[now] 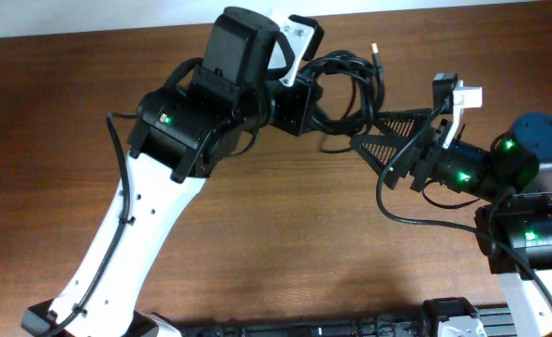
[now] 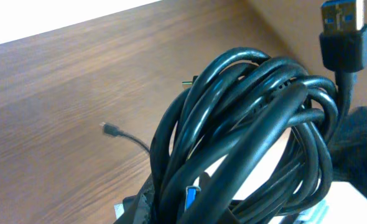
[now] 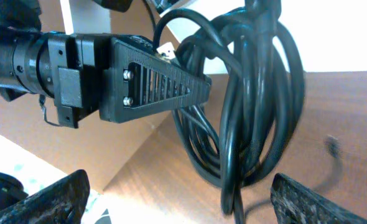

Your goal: Untangle cables

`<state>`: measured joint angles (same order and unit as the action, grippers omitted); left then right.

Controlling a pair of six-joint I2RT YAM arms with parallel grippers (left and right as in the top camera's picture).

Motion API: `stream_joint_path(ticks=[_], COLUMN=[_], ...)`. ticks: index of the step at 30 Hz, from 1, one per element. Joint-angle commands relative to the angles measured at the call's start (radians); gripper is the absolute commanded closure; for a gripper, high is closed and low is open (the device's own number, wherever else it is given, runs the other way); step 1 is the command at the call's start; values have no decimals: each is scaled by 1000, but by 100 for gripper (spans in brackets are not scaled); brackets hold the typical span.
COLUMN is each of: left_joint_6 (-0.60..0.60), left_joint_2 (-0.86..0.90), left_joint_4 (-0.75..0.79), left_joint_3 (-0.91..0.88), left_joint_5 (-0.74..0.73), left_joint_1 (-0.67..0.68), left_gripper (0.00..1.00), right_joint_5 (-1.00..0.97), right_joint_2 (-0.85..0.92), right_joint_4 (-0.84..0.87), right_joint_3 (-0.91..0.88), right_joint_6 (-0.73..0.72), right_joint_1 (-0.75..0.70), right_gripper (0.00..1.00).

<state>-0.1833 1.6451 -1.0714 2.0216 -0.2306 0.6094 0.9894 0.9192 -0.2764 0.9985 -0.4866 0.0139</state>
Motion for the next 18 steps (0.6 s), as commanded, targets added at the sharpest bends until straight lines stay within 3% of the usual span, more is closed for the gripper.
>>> stream_joint_path(ticks=[1,5,7,9,18], left_joint_6=[166,352,404,414,414], left_joint_2=[-15,-15,-15,-15,-15], left_joint_4=[-32,-89,-104,-110,-116], left_joint_3=[12,12,12,12,12], left_joint_5=[97,98,98,105,118], left_joint_1=[3,3,3,3,4], left_gripper=[100,100,100,100,100], right_joint_5=[-29,-161,-232,-262,-295], right_joint_2=[-10,-10,-10,-10,-10], right_joint_4=[-56,-168,-199,-219,-241], right_joint_3=[15,15,15,15,15], right_joint_6=[74,116,116,116,116], right_joint_1=[-1,-2,-2,-2,-2], right_gripper=[7,9,16,22,23])
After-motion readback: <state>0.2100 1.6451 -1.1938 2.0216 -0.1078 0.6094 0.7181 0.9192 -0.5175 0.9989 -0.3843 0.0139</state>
